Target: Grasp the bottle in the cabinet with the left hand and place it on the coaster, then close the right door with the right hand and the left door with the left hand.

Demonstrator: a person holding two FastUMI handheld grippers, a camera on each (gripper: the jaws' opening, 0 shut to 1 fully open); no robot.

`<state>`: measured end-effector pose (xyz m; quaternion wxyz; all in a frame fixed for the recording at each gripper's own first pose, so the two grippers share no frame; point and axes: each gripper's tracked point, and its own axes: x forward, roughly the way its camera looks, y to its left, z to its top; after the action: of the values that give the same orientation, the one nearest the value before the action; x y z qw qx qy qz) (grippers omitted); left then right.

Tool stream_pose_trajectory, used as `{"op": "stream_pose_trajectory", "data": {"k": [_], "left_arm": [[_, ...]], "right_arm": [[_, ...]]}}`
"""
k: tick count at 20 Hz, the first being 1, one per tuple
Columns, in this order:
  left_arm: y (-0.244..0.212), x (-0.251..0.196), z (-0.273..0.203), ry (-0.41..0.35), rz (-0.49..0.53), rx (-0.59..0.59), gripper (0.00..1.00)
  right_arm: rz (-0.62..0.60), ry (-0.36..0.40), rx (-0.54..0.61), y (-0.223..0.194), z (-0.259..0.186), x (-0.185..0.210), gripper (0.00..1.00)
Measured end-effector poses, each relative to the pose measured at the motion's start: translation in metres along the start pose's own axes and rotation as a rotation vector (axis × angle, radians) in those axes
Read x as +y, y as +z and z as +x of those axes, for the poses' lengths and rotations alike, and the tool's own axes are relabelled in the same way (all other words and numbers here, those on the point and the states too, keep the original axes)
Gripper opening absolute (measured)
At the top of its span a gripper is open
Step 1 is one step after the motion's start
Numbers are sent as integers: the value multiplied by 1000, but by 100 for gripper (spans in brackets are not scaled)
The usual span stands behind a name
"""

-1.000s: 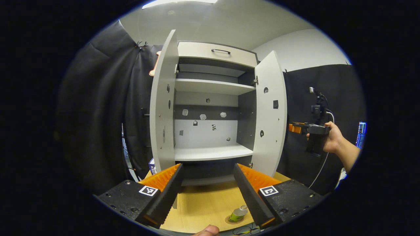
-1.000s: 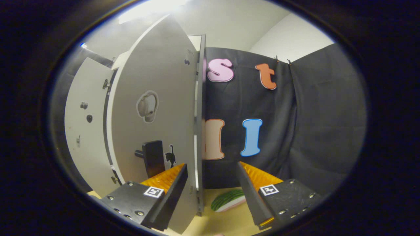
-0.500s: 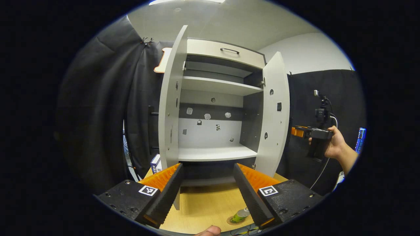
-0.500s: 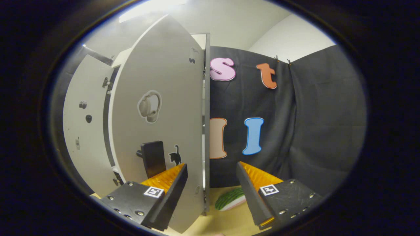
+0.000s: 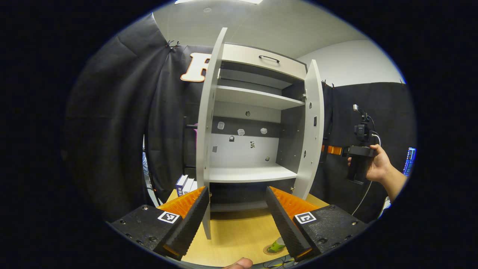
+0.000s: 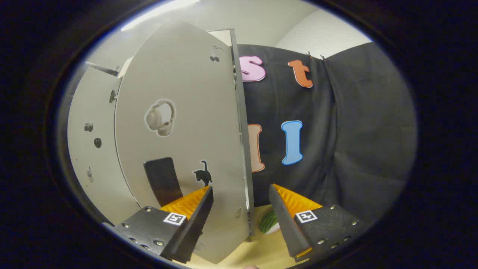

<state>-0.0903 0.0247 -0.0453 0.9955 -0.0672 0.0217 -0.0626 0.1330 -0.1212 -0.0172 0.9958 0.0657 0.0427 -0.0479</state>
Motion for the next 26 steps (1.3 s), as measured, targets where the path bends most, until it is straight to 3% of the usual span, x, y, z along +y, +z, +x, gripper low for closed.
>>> {"op": "stream_pose_trajectory", "data": {"k": [2, 4, 5, 6, 9, 10, 11, 12, 14, 16, 18, 20, 24, 25, 26], "left_arm": [[0, 19, -4, 30, 25, -4, 96], [-1, 34, -7, 48, 27, -2, 92], [-3, 44, -9, 61, 25, 1, 92], [-4, 55, -10, 78, 22, 2, 92], [-11, 87, -10, 132, 6, 20, 96], [-12, 98, -9, 147, 0, 26, 96], [-13, 107, -8, 163, -4, 32, 96], [-12, 117, -6, 178, -6, 34, 92], [-7, 132, -6, 200, 1, 24, 96], [0, 143, -3, 217, 10, 8, 96], [-2, 153, -1, 233, 15, 9, 92], [-3, 163, -1, 239, 12, 12, 96], [-12, 180, 7, 242, 32, 43, 96], [-12, 182, 10, 243, 29, 43, 92], [-8, 184, 15, 237, 16, 34, 96]], "right_arm": [[-3, -11, -4, 1, -1, 0, 88], [-23, -17, -19, 2, -6, 1, 93], [-33, -22, -34, 4, -8, 3, 88], [-46, -32, -51, 5, -8, 3, 94], [-121, -17, -81, 5, -7, 15, 94], [-123, -4, -72, 0, -6, 20, 94], [-116, 13, -54, -6, -5, 28, 88], [-110, 38, -39, -12, -4, 37, 94], [-104, 92, -35, -16, -6, 57, 89], [-90, 149, -75, -12, -15, 71, 96], [-77, 216, -98, -9, -24, 91, 94], [-60, 259, -111, -7, -32, 104, 94], [-14, 253, -100, 1, -46, 106, 93], [-11, 258, -100, 3, -51, 108, 96], [-10, 265, -101, 4, -57, 110, 96]]}}
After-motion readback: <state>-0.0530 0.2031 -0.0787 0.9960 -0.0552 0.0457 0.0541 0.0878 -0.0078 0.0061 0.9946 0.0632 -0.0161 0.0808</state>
